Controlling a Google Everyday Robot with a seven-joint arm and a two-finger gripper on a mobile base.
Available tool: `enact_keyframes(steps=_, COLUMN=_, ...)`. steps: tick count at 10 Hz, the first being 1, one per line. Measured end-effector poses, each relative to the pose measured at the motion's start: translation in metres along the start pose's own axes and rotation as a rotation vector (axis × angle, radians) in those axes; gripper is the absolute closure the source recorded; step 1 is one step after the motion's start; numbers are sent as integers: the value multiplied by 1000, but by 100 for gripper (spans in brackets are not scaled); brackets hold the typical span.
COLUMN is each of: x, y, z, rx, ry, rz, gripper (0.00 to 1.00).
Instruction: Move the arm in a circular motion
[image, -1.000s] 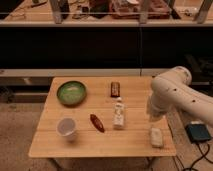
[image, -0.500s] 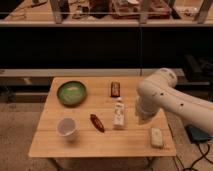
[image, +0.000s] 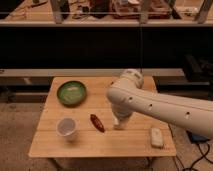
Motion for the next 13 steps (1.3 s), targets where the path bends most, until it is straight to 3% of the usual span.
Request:
enact_keyframes(steps=2, x=-14, y=-7, z=0, rx=14, ry=-11, rz=0, gripper=59)
enact_keyframes(steps=6, x=-74, y=-33, z=-7, rx=31, ry=5, rz=-42, gripper=59)
enact_keyframes(steps=8, x=-77, y=-37, z=-6, rx=40, ry=-10, rz=-49, gripper=59)
enact_keyframes(steps=11, x=-73, y=-66, z=-14, rx=35, ry=9, rz=-68, gripper=59)
enact_keyframes(steps=13, x=-73, y=-69, z=-10, rx=32, ry=17, rz=-101, gripper=59)
